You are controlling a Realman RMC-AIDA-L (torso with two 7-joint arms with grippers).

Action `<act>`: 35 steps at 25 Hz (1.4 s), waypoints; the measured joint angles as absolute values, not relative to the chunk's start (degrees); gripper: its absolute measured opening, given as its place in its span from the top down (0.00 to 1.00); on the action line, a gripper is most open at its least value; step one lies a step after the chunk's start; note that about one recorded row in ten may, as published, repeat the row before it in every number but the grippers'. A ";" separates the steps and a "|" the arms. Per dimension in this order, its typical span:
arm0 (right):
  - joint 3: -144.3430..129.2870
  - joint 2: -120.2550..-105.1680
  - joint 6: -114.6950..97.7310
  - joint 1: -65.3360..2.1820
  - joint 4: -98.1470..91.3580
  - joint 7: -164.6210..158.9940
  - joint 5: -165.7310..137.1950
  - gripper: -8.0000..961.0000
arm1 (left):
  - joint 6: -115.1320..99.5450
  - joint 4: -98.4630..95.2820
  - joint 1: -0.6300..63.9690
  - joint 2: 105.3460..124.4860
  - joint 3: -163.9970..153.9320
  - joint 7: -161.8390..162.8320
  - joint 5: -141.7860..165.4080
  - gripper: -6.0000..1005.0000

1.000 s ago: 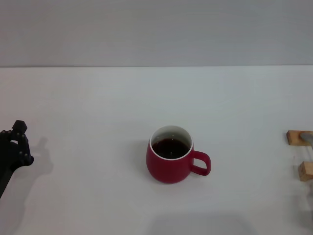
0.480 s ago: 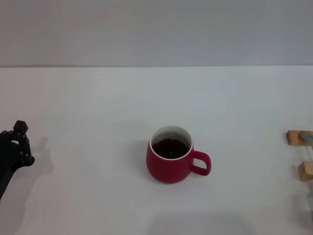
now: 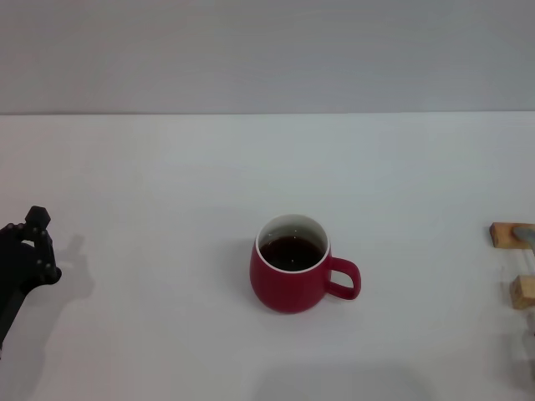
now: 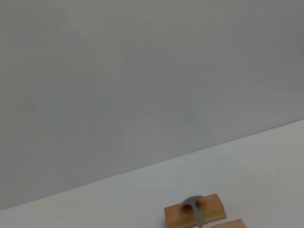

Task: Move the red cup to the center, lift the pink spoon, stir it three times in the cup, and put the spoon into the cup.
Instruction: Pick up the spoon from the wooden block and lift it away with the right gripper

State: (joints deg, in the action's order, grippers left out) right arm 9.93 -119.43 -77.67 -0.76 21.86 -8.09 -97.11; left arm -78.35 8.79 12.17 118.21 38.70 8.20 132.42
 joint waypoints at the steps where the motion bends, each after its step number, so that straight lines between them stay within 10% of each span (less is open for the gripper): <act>1: 9.93 -119.43 -77.67 -0.76 21.86 -8.09 -97.11 0.39 | -78.39 8.79 12.16 118.21 38.69 8.20 132.44 1.00; 35: 9.84 -119.33 -77.60 -0.81 22.30 -8.09 -97.64 0.56 | -78.39 8.79 11.95 118.14 38.67 8.18 132.45 1.00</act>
State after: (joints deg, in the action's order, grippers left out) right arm 9.84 -119.33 -77.60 -0.81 22.30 -8.09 -97.64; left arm -78.39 8.79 11.95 118.14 38.67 8.18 132.45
